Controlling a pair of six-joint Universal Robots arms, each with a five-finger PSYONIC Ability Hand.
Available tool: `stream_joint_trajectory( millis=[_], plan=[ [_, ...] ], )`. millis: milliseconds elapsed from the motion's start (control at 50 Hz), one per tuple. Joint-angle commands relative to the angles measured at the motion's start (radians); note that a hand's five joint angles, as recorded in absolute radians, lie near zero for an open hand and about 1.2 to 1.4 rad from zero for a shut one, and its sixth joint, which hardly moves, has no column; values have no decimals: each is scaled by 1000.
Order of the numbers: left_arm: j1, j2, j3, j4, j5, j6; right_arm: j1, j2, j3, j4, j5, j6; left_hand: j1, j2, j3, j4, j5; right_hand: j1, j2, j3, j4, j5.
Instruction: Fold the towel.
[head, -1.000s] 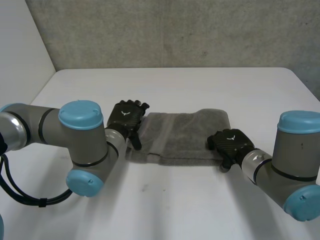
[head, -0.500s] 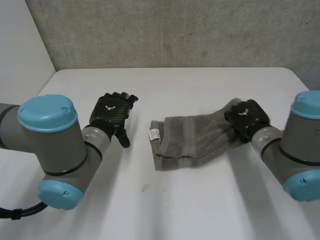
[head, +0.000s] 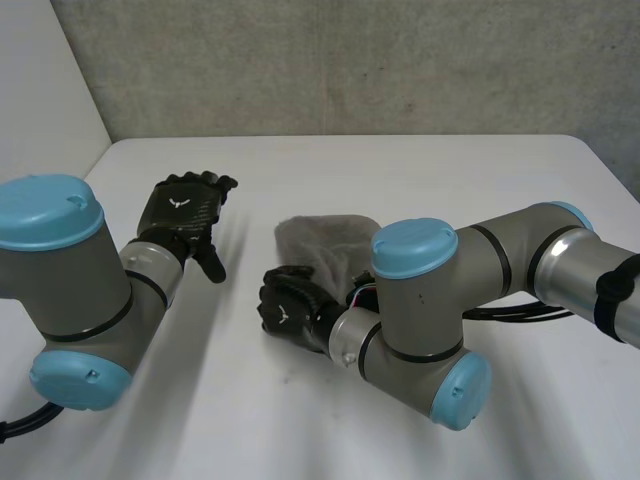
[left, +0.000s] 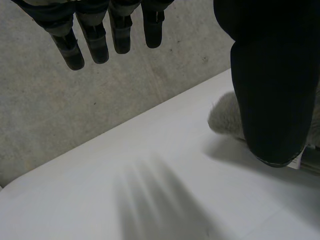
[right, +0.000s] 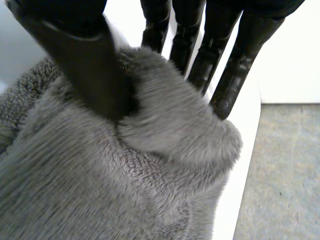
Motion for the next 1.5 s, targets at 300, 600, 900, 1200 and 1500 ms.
stream_joint_trajectory(
  millis=[300,600,900,1200,1500],
  plan=[
    [-75,-39,214,-8,-8,-6,-106,-358,213,-121,45,855,13,14,15,14,3,-847,-845,-860,-895,-876],
    [-208,-180,315,-95,-9,-152,-328,-432,243,-92,34,1425,28,29,29,29,18,-847,-845,-860,-895,-876],
    [-224,-332,355,-161,-16,-264,-342,-193,94,26,37,1430,34,35,35,34,24,-847,-845,-860,-895,-876],
    [-219,-359,323,-156,-14,-232,-305,8,-107,125,123,1319,34,35,35,34,24,-847,-845,-860,-895,-876],
    [-219,-395,321,-152,-13,-163,-304,34,-98,117,144,1227,28,29,29,29,18,-847,-845,-860,-895,-876]
  ],
)
